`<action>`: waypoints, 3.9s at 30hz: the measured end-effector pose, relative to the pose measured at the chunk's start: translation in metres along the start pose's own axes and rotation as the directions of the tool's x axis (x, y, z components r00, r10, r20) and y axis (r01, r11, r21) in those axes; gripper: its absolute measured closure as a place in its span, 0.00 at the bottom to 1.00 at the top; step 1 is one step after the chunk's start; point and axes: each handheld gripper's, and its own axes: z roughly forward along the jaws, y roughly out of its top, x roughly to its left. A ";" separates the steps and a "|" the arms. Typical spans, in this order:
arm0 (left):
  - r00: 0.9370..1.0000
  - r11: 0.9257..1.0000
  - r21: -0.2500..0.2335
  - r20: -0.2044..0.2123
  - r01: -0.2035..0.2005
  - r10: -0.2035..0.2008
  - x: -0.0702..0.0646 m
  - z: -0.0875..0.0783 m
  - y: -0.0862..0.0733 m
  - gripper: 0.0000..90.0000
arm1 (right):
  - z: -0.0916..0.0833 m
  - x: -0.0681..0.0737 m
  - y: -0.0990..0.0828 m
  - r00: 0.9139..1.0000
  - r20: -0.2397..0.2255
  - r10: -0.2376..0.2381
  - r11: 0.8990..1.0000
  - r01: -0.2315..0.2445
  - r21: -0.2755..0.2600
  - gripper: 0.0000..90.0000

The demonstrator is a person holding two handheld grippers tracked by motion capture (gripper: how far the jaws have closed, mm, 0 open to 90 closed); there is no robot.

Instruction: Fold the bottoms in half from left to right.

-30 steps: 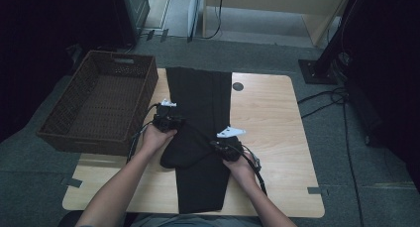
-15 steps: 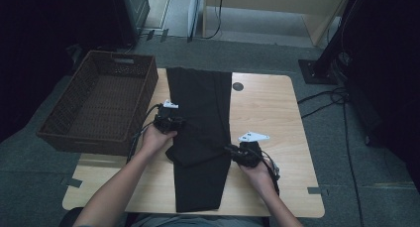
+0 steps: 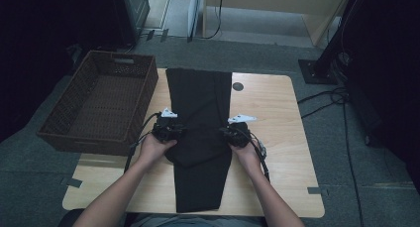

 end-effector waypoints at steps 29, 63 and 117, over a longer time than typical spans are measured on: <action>0.997 0.999 0.009 0.058 0.052 -0.053 -0.001 -0.002 0.000 0.56 | -0.073 0.066 -0.078 0.952 -0.286 -0.110 0.988 0.135 0.069 0.79; 0.997 0.998 -0.012 0.055 0.063 -0.063 -0.023 -0.023 -0.031 0.52 | 0.047 -0.016 0.039 0.988 0.144 -0.053 0.998 0.057 -0.024 0.46; 0.996 0.995 -0.065 -0.053 -0.077 0.074 -0.001 0.036 0.027 0.65 | -0.056 0.019 -0.062 0.992 -0.127 0.008 0.999 -0.002 0.046 0.99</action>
